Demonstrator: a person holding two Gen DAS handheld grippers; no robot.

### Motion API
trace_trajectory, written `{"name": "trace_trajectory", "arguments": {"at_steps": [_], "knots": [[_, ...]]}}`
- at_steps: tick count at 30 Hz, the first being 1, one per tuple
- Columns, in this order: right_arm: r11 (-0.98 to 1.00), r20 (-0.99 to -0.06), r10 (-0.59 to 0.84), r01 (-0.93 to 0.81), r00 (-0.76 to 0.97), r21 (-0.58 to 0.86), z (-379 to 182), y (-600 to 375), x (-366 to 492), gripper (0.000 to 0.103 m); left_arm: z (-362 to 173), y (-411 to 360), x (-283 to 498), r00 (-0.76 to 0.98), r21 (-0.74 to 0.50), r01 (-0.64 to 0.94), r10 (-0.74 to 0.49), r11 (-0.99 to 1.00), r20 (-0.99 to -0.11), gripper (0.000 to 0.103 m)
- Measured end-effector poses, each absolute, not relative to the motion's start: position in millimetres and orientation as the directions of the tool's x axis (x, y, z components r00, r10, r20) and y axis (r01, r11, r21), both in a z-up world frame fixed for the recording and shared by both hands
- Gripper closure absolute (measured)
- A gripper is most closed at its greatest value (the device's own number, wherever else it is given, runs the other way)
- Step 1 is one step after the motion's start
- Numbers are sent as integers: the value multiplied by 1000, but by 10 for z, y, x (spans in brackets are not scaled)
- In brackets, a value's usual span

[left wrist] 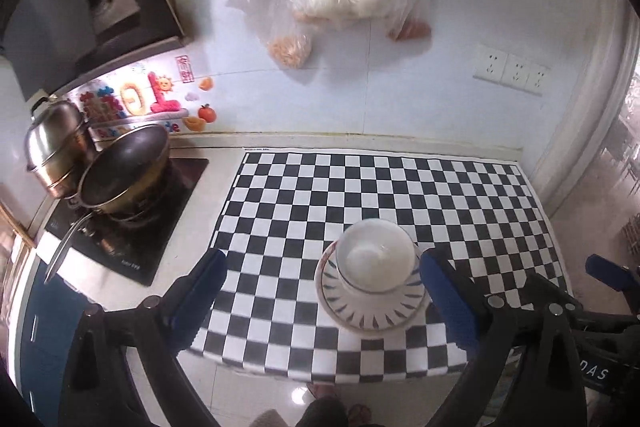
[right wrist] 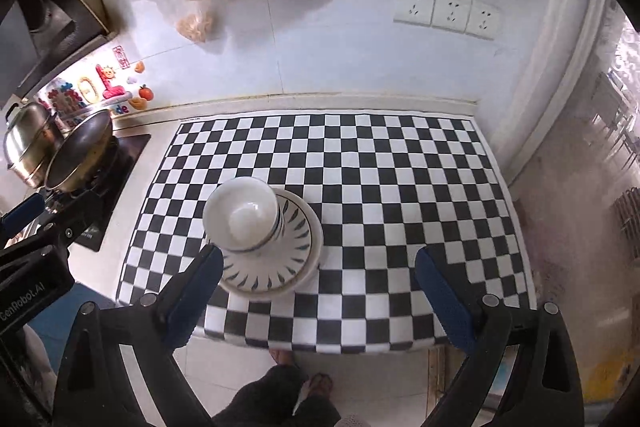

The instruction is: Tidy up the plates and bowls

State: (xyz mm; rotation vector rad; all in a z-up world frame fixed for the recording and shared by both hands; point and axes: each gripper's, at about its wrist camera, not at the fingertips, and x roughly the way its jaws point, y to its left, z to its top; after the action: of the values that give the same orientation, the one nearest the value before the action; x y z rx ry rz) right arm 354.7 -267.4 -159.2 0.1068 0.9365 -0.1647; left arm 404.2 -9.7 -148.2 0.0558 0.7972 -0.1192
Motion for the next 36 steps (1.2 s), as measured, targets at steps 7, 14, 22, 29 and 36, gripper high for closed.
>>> {"name": "trace_trajectory", "arguments": {"at_steps": [7, 14, 22, 29, 36], "knots": [[983, -763, -121, 182, 635, -4, -1215, -2582, 2897, 4, -1230, 62, 3461, 727, -14, 71, -61, 997, -684, 4], [983, -708, -134, 183, 693, -7, -912, -2354, 2344, 4, -1064, 264, 2953, 751, -4, 61, -49, 998, -658, 4], [972, -677, -165, 236, 718, 14, -740, -1961, 1667, 4, -946, 557, 2392, 774, 54, 109, -50, 993, -631, 4], [960, -642, -216, 280, 735, -3, -621, -1538, 967, 4, -829, 867, 1806, 800, 71, 156, -84, 985, -594, 4], [950, -635, -259, 312, 728, -30, -544, -1167, 291, 4, -772, 1101, 1308, 791, 58, 208, -133, 976, -597, 4]]}}
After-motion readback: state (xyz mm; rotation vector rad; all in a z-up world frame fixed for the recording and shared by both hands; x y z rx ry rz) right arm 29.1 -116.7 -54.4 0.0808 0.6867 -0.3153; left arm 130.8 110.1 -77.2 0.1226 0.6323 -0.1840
